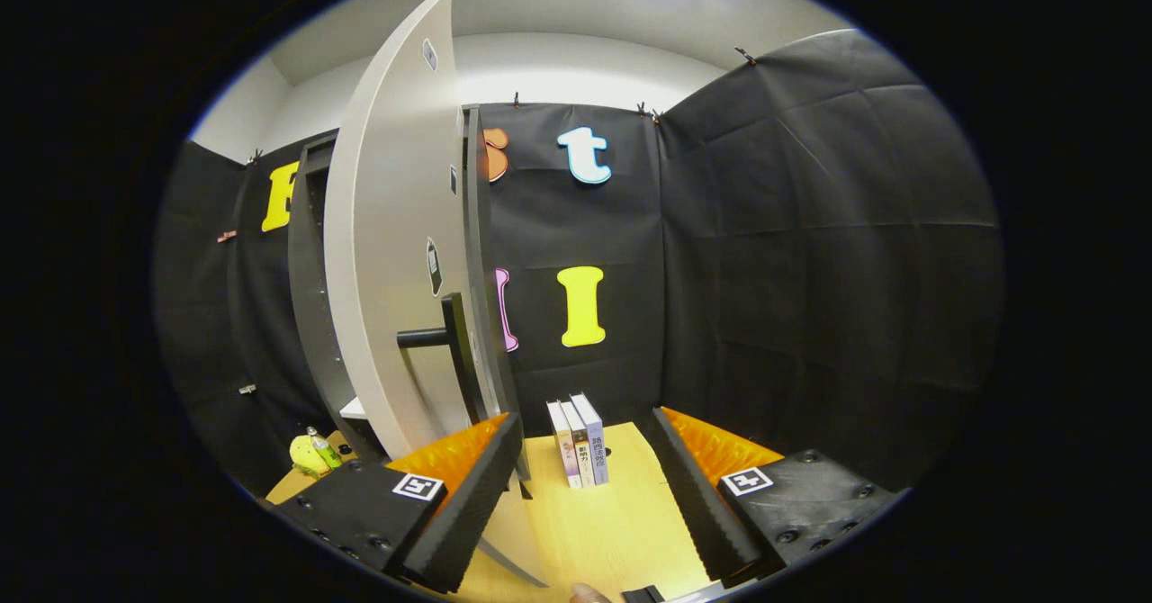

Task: Open the shoe cabinet door, grab the shoes and put them into the shoe cabinet, then close the shoe cabinet door.

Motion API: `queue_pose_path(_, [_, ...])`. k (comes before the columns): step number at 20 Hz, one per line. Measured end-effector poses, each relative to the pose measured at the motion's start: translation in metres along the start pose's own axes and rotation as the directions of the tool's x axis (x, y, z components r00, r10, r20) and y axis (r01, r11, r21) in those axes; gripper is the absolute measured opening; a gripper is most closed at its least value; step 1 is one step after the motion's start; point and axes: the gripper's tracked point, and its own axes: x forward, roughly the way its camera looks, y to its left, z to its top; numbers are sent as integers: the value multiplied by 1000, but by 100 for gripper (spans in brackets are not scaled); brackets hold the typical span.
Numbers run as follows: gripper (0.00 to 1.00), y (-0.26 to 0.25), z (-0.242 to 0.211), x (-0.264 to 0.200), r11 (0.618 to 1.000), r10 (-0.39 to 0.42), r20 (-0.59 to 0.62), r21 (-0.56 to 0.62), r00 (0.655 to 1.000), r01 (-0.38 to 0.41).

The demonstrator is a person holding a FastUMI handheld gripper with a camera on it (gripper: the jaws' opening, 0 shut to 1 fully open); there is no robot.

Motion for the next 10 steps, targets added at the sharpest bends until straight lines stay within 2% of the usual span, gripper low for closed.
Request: queue_pose_path(10, [96,52,-7,-17,999,40,0,-15,999,-40])
